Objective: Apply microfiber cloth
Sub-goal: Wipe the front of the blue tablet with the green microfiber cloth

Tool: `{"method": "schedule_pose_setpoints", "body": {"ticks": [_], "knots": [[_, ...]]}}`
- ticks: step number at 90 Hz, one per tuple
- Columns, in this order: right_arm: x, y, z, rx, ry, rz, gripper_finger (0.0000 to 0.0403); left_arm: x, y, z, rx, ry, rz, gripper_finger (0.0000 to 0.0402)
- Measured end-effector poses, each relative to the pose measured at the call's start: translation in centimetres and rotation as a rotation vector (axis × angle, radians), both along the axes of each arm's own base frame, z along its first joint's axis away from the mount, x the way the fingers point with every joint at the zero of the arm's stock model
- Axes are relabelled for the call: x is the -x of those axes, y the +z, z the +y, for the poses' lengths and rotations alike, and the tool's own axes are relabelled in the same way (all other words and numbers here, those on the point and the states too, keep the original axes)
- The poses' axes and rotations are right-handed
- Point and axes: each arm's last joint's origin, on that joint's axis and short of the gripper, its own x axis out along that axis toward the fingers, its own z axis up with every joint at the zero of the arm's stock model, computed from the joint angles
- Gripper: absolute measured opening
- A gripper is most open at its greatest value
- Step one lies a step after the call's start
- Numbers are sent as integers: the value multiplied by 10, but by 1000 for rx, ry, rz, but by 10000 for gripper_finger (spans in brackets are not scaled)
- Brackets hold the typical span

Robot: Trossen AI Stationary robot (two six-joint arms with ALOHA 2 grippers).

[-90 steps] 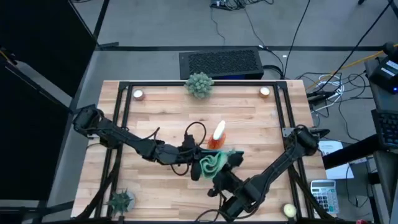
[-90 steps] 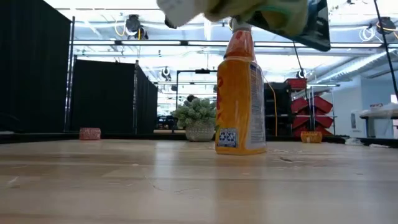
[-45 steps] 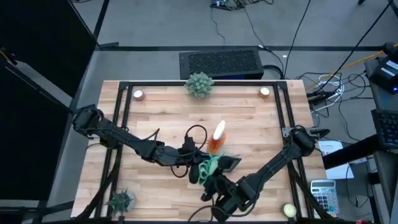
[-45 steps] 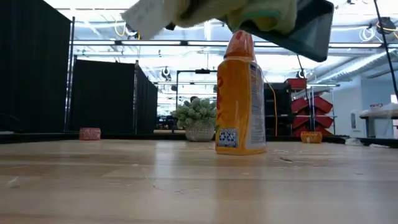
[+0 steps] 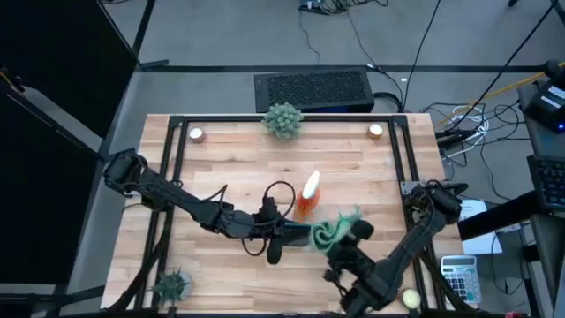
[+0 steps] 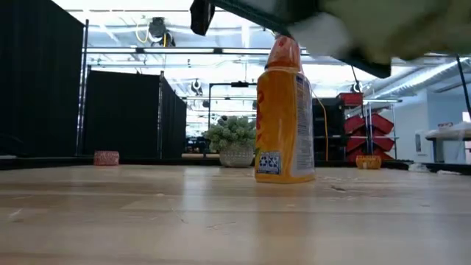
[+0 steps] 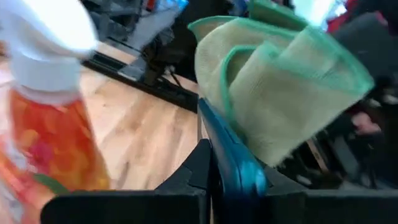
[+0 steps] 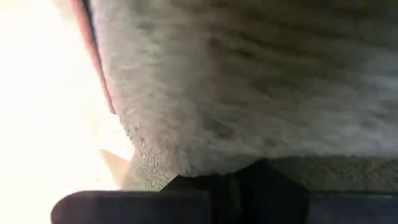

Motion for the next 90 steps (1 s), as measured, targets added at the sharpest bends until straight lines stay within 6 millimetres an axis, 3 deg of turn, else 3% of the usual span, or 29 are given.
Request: {"method": "schedule_pose_setpoints", "body": {"ticks": [17, 29, 53, 68, 74, 82, 90], "knots": [[33, -2, 26, -239, 12, 227, 4, 0, -2, 1, -103, -22, 16, 10], [55, -9, 39, -291, -34, 236, 4, 0, -4, 1, -238, -45, 32, 10], [84, -43, 37, -311, -259, 280, 4, 1, -9, 3, -351, -77, 85, 10], [69, -63, 14, -274, -410, 298, 36, 1, -9, 3, -366, -78, 81, 10], [63, -65, 9, -301, -407, 411, 68, 1, -9, 3, -366, -77, 81, 10], [57, -58, 7, -390, -345, 557, 120, 1, -9, 3, -366, -76, 80, 10], [52, -38, 9, -484, -265, 623, 172, 1, -9, 3, -364, -89, 82, 10]]}}
